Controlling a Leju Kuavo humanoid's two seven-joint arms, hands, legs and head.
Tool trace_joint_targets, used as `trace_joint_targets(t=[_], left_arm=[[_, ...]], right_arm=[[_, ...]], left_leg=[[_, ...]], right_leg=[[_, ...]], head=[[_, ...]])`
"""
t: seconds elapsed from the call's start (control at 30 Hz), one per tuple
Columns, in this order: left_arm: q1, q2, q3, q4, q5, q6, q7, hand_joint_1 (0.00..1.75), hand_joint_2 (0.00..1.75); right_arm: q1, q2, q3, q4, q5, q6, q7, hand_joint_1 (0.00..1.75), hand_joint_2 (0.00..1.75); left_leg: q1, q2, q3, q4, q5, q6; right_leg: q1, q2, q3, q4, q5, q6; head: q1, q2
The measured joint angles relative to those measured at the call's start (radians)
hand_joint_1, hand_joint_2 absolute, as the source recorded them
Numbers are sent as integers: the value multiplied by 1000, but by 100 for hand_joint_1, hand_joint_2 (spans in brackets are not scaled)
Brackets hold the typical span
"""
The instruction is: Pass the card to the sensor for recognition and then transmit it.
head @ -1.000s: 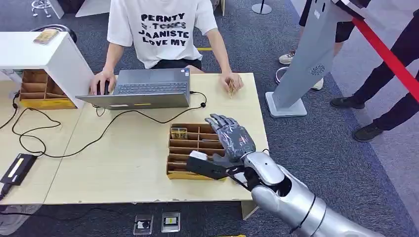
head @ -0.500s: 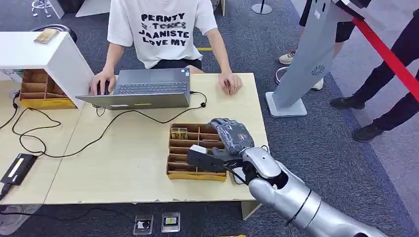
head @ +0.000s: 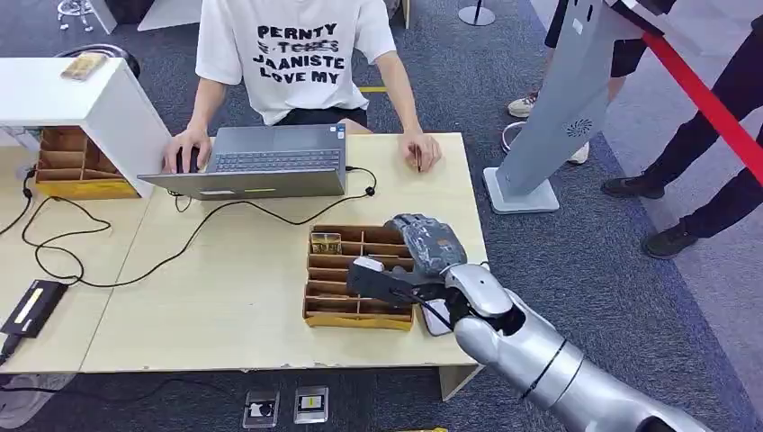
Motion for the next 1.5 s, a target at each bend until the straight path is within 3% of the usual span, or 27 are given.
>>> trace_joint_targets(t=[0.2,0.27,0.3,1.17,1.5], left_arm=[[0,0,0,0,0,0,0,0,0],[0,1,0,0,0,0,0,0,0],[0,1,0,0,0,0,0,0,0],[0,2,0,0,6,8,0,0,0],[0,2,0,0,6,8,0,0,0]], right_arm=[[-6,0,0,26,-4,-5,8,61,175],[-8,0,0,33,-5,-6,9,58,175],[-9,0,0,35,-5,-6,9,47,175],[-16,4,0,93,-56,-22,-6,51,175],[-20,13,0,104,-106,-22,-10,44,175]], left_leg=[[0,0,0,0,0,0],[0,0,0,0,0,0],[0,0,0,0,0,0],[0,0,0,0,0,0],[0,0,0,0,0,0]], right_leg=[[0,0,0,0,0,0],[0,0,0,0,0,0],[0,0,0,0,0,0],[0,0,0,0,0,0],[0,0,0,0,0,0]], head=[[0,0],[0,0],[0,0],[0,0],[0,0]])
